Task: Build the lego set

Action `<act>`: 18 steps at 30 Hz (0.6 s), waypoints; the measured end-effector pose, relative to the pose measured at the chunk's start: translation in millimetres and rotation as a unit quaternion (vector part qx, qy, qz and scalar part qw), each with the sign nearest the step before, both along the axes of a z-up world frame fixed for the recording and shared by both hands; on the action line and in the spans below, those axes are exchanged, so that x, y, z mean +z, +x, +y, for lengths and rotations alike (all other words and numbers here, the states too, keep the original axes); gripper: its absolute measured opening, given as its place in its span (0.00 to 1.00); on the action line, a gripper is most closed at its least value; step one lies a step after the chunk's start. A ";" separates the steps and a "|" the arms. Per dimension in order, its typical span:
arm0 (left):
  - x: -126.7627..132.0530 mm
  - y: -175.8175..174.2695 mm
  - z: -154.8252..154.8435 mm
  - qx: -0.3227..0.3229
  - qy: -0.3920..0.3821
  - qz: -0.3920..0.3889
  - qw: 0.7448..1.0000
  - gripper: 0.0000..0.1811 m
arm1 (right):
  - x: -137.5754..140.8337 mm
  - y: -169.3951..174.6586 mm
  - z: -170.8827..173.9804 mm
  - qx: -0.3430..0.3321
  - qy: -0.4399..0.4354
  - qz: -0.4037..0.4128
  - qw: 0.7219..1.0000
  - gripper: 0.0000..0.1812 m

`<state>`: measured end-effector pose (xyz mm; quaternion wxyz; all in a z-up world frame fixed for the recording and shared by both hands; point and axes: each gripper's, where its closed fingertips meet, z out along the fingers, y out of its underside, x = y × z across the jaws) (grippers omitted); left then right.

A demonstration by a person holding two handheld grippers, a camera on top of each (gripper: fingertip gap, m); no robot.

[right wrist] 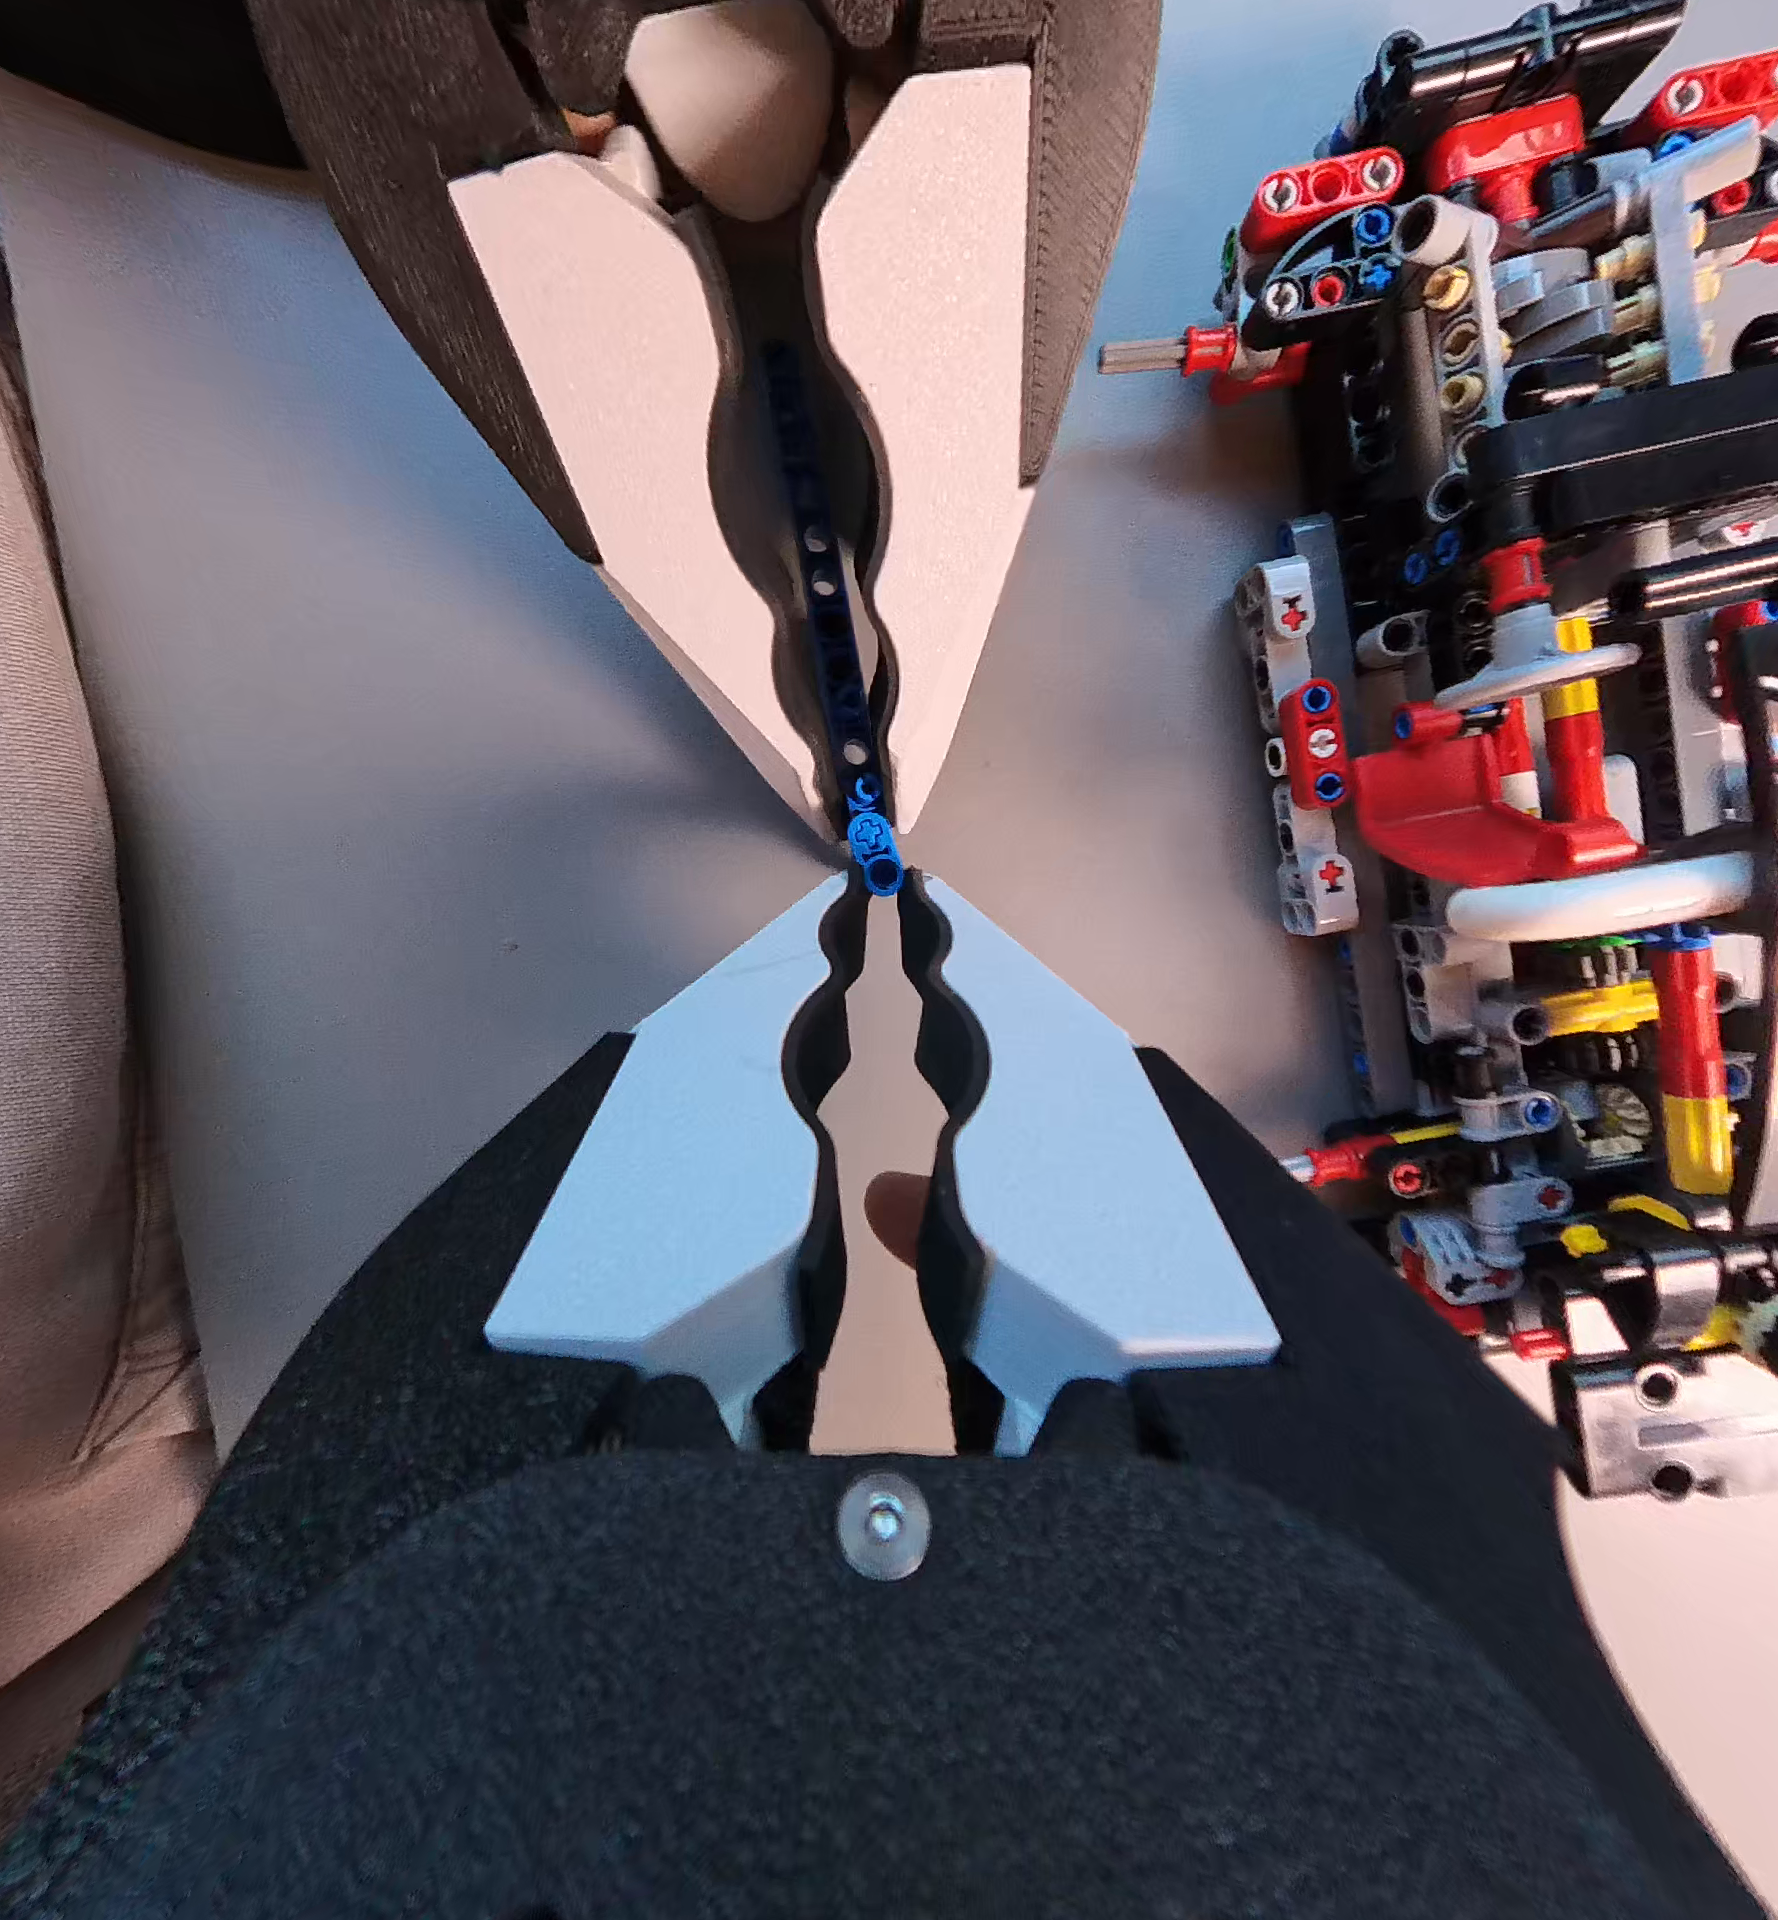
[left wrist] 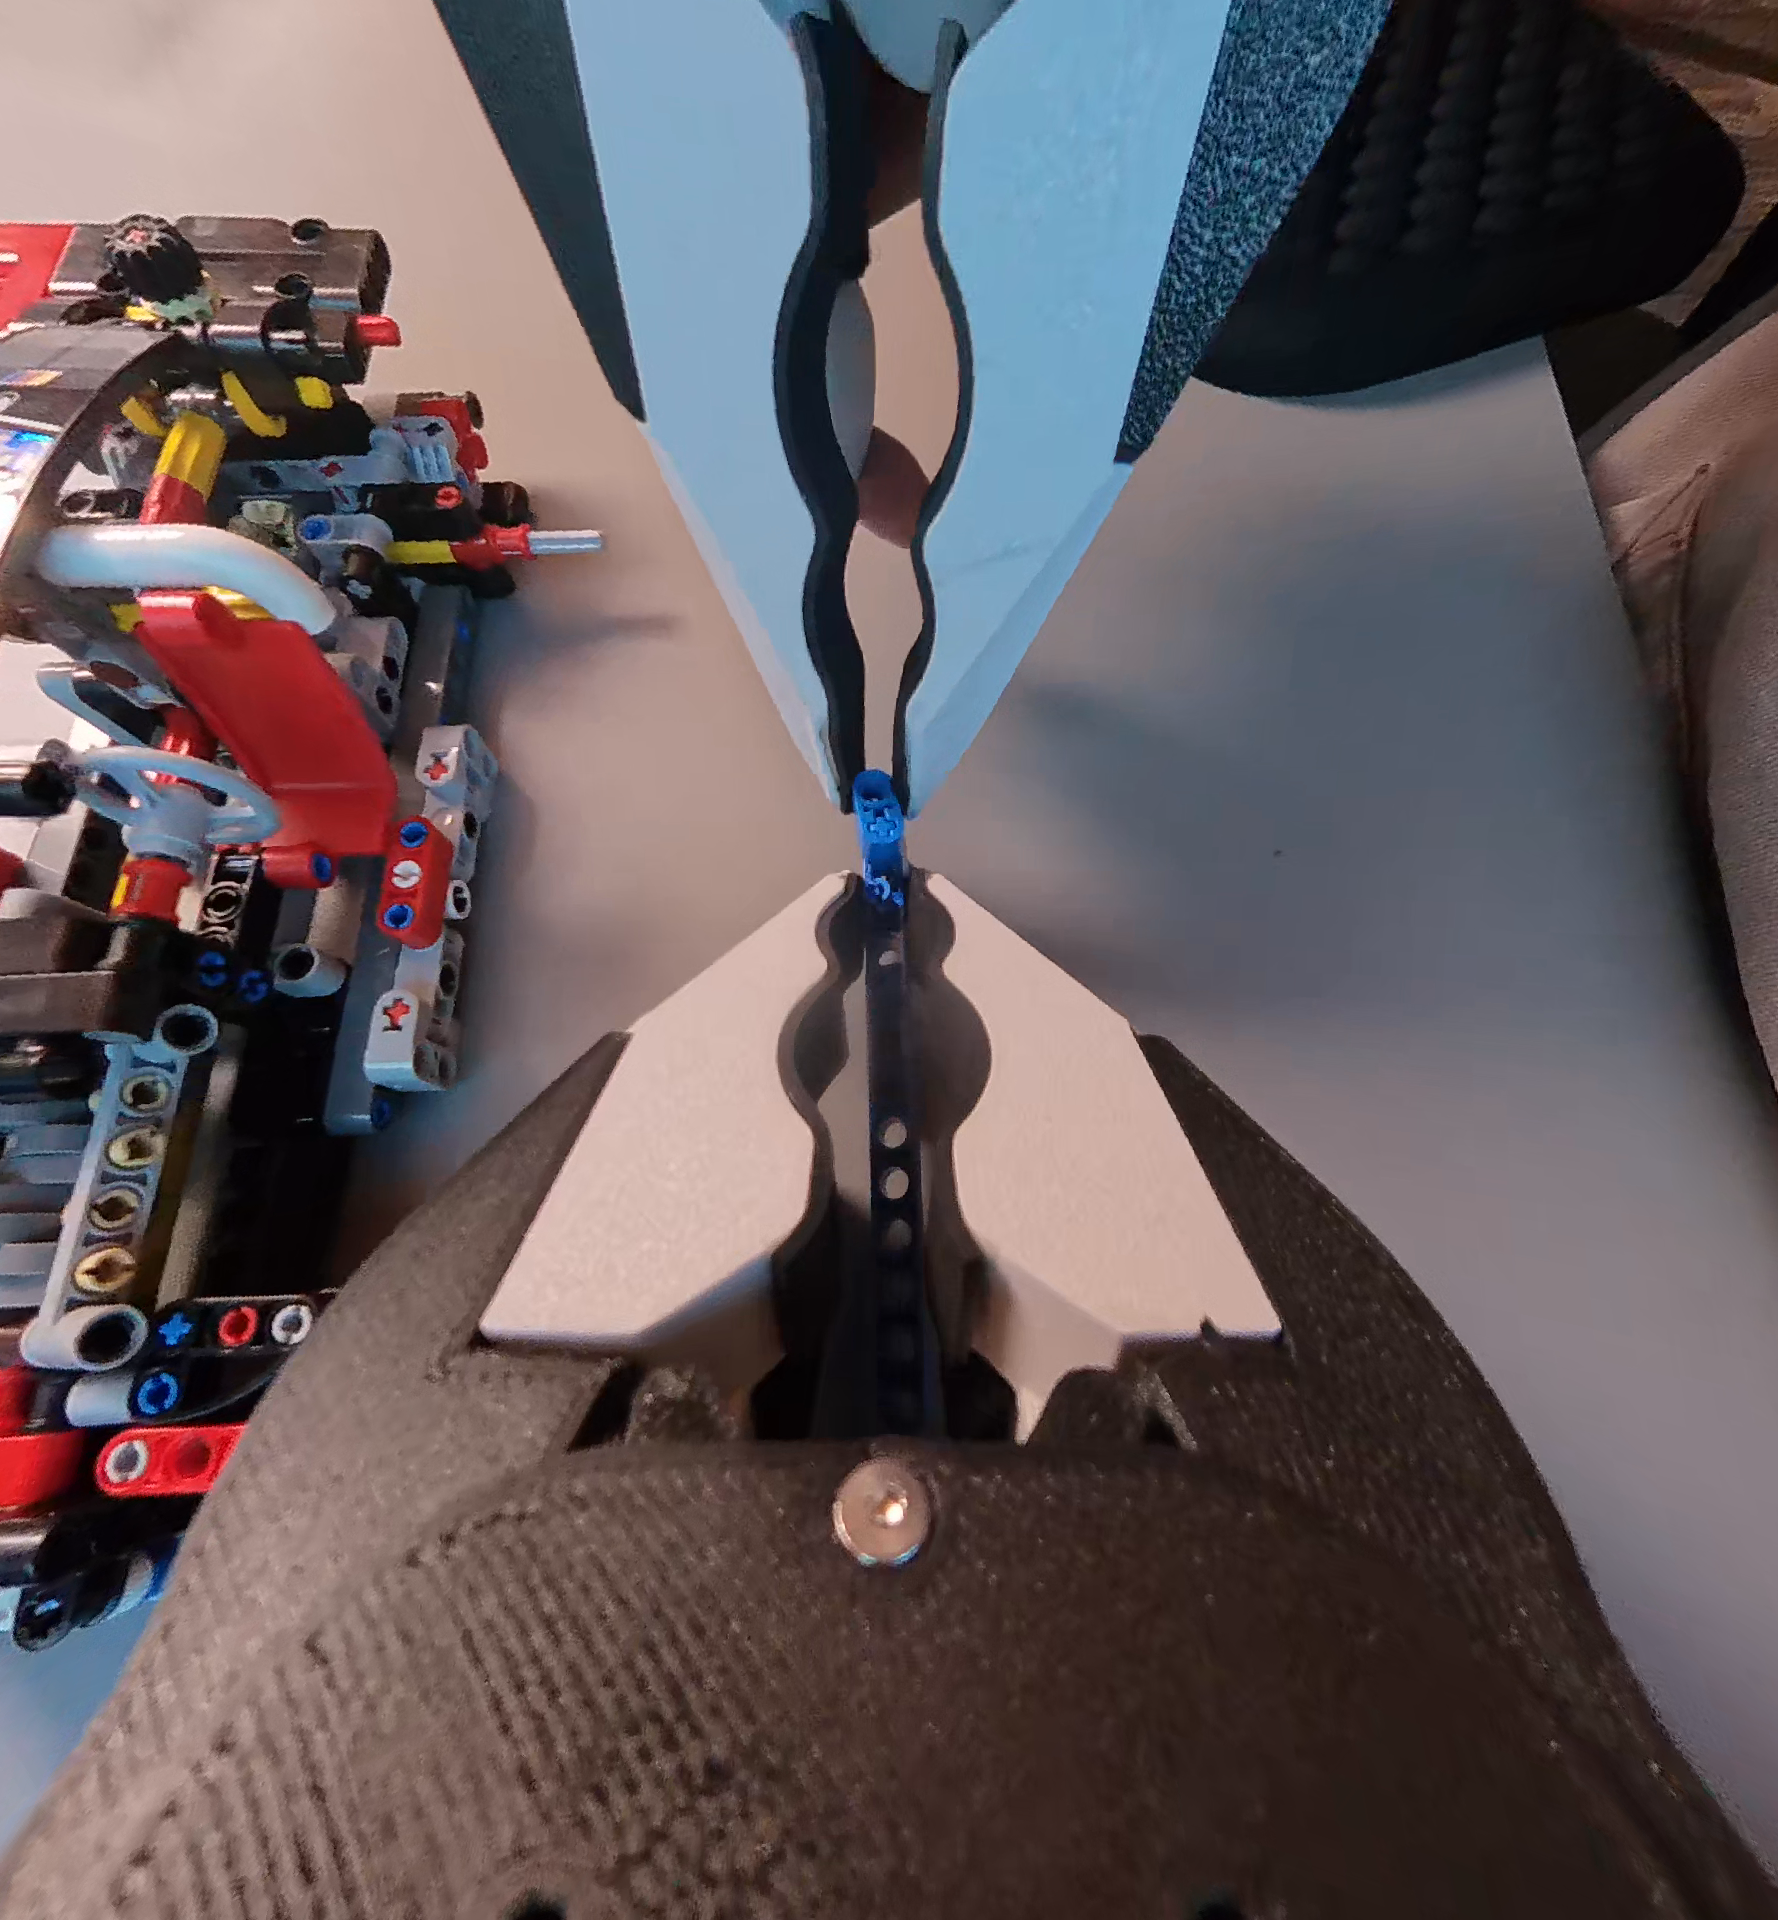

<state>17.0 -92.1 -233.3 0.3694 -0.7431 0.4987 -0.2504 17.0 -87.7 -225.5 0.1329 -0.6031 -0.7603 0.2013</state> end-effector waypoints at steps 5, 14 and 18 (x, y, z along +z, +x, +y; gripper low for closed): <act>-0.3 -0.9 0.5 0.007 0.020 0.010 1.000 0.03 | -2.4 2.3 -1.5 0.003 0.016 -0.014 1.000 0.02; 0.1 0.3 0.0 0.006 0.014 0.006 1.000 0.03 | 3.5 0.3 -7.1 0.013 -0.004 0.006 1.000 0.09; 0.1 0.4 -0.3 0.004 0.015 0.007 1.000 0.03 | 6.4 -1.4 -7.6 0.050 0.038 0.036 0.997 0.13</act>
